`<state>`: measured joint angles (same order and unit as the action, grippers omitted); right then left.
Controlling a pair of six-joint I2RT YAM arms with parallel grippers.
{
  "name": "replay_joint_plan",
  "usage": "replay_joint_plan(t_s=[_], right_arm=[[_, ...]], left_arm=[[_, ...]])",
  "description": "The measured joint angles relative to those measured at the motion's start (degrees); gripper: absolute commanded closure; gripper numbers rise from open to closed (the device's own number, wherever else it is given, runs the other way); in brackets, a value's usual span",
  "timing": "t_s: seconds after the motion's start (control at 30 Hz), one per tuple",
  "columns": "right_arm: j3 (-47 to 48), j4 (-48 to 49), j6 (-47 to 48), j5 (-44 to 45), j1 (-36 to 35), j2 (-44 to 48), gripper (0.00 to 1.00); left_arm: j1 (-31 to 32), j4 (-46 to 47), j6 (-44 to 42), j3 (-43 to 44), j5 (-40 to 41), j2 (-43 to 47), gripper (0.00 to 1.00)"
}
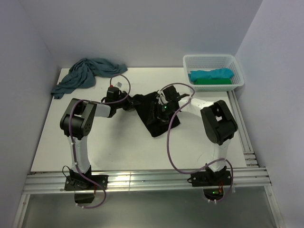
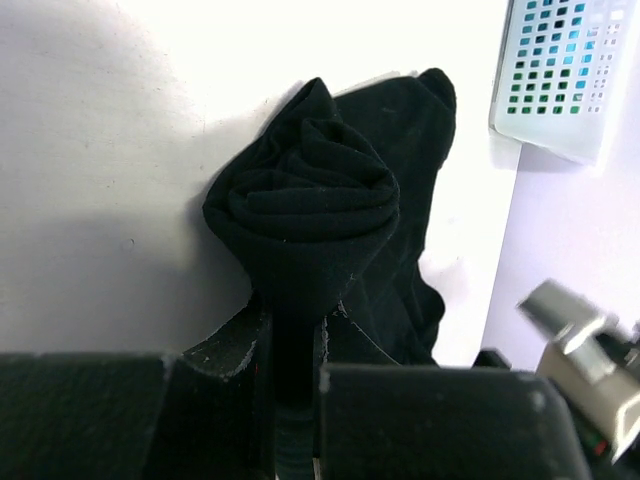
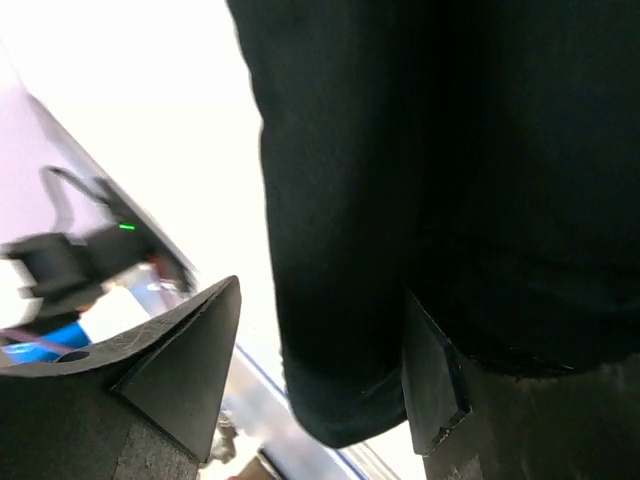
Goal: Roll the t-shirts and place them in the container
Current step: Roll the tshirt
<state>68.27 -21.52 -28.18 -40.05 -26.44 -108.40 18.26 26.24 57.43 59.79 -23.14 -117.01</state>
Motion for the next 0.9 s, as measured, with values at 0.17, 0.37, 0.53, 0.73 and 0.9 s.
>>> replay_joint_plan(t_s=[0.17, 0.37, 0.53, 0.73, 0.9], right_arm=[[1.3, -5.3, 3.0, 6.3, -4.5, -0.1, 0.44], [1.7, -6.0, 3.3, 8.5, -6.8, -0.2, 0.84], [-3.0, 0.3, 0.0, 3.3, -5.5, -0.2, 0.89], [-14.7, 18.2, -8.8, -7.6, -0.9, -0.1, 0.83], [-21.6, 31.7, -15.7, -13.0, 0.5, -0.5, 0.8]], left_arm=[[0.1, -0.8, -0.8, 0.0, 0.1, 0.4, 1.0], [0.2, -2.0, -1.3, 0.0, 0.1, 0.9, 1.0], [0.2, -2.6, -1.3, 0.0, 0.0, 1.2, 1.0], [0.6, -4.0, -1.7, 0.0, -0.2, 1.8, 1.0], [1.0, -4.7, -1.9, 0.0, -1.2, 1.8, 1.0]])
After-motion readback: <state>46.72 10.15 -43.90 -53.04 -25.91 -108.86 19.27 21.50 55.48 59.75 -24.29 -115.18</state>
